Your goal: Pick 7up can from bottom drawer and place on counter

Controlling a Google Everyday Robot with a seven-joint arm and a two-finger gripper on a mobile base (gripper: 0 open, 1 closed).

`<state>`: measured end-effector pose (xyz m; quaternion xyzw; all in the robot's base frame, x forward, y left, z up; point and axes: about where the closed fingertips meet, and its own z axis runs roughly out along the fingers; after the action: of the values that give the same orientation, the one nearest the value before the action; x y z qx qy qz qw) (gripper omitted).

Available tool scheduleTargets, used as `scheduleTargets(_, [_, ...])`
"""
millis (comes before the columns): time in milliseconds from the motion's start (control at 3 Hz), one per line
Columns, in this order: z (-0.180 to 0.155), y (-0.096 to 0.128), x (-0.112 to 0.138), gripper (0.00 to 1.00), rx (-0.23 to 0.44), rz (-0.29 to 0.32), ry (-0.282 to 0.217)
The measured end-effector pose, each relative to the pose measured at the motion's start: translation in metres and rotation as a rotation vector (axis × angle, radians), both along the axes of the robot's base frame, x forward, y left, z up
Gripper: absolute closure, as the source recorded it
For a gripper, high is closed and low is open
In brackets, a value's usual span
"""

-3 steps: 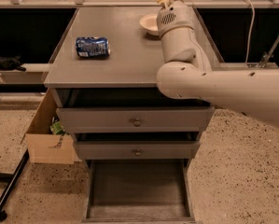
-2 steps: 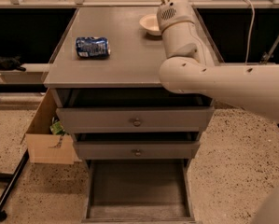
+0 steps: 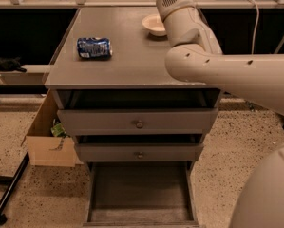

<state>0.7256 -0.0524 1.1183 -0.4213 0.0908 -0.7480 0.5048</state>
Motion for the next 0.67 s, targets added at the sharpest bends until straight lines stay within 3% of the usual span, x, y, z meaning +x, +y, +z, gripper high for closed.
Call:
scheduleTargets(333, [0.002,0.004,0.001,1.00,-0.016,0.033,0.022])
scheduleTargets(667, [0.032,-0.040,0.001,1.00,-0.058,0.027,0.045])
